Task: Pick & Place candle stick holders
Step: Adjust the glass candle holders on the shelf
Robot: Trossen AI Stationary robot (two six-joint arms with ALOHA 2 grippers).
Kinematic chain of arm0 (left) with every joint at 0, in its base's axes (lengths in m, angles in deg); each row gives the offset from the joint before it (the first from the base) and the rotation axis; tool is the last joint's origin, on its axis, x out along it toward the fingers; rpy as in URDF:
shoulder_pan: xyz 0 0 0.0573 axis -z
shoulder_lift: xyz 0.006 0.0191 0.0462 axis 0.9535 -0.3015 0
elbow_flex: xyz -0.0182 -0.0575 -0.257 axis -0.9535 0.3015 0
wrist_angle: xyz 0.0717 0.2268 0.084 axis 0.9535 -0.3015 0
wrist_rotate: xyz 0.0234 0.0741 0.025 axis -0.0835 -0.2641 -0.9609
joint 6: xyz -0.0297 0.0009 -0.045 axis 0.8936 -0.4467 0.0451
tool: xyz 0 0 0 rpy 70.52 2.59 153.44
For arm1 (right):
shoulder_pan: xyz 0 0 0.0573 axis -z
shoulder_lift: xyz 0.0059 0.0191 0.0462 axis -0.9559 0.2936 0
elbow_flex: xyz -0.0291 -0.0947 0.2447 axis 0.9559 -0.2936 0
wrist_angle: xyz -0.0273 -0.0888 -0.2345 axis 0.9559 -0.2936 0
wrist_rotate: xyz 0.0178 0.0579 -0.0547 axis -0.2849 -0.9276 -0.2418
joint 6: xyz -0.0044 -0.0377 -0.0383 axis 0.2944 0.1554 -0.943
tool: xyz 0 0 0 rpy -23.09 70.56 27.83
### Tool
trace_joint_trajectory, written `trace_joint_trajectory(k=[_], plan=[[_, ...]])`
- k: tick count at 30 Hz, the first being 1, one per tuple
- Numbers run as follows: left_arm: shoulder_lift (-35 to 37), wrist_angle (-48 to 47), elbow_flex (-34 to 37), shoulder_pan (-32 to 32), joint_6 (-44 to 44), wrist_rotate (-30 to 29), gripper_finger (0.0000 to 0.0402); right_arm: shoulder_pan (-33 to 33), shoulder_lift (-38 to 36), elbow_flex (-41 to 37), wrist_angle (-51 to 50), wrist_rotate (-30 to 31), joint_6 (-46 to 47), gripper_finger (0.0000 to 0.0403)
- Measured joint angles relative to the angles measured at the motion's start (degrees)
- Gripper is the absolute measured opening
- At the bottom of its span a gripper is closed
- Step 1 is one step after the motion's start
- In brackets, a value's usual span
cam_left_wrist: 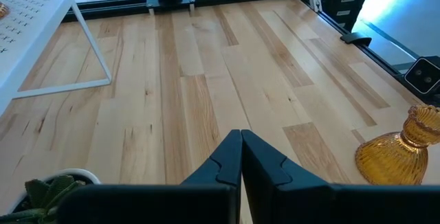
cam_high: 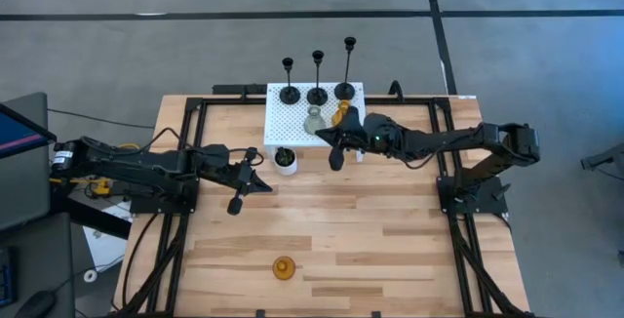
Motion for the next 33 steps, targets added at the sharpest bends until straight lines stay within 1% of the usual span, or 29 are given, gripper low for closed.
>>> trace_joint_trajectory(k=[2, 5, 7, 9, 11, 14, 16, 17, 21, 23, 26, 28, 30, 33], plan=[[0.0, 0.0, 0.0, 0.0, 0.0, 0.0, 0.0008, -0.9, -0.1, 1.2, -0.4, 0.0, 0.1, 0.0], [0.0, 0.0, 0.0, 0.0, 0.0, 0.0, 0.0008, -2.6, -0.1, 4.3, -4.0, 0.4, -0.2, 0.0], [0.0, 0.0, 0.0, 0.0, 0.0, 0.0, 0.0008, -4.4, 0.3, 6.8, -6.3, 3.1, -1.6, 0.0], [0.0, 0.0, 0.0, 0.0, 0.0, -0.2, 0.0008, -7.0, 1.0, 8.3, -9.7, 9.8, -3.8, 0.0], [0.0, 0.6, 0.0, 0.0, 0.0, -2.1, 0.0008, -9.8, 1.8, 8.7, -11.9, 18.6, -5.9, 0.0], [-0.1, 3.1, 0.0, 0.0, 0.0, -8.0, 0.0005, -13.0, 1.9, 8.8, -15.0, 30.5, -6.2, 0.0], [-0.5, 6.0, 0.0, 0.1, 0.0, -12.0, 0.0004, -14.4, 1.8, 8.8, -18.8, 36.3, -5.3, 0.0], [-0.9, 7.9, 0.0, 0.1, 0.0, -13.4, 0.0004, -14.8, 1.5, 8.8, -21.4, 37.8, -4.3, 0.0], [-3.8, 16.8, -0.1, 0.1, -0.2, -14.1, 0.0004, -14.1, 0.9, 8.8, -30.2, 38.3, 0.5, 0.0], [-6.2, 19.2, -0.1, 0.1, -0.2, -14.1, 0.0004, -13.2, 0.6, 8.7, -33.9, 37.6, 2.3, 0.0], [-10.8, 22.5, -0.1, -0.1, -0.6, -14.2, 0.0004, -12.1, 0.2, 6.8, -33.1, 37.3, 2.6, 0.0], [-13.8, 24.2, 0.0, -0.2, -1.6, -14.2, 0.0004, -11.4, -1.5, 4.5, -33.2, 35.3, 2.6, 0.0], [-16.5, 27.0, 0.0, -0.6, -1.7, -14.7, 0.0005, -10.9, -3.8, 2.1, -29.7, 33.3, 2.5, 0.0], [-18.6, 29.7, 0.0, -1.4, -1.7, -15.7, 0.0006, -10.3, -8.7, -3.7, -24.6, 30.6, 0.6, 0.0]])
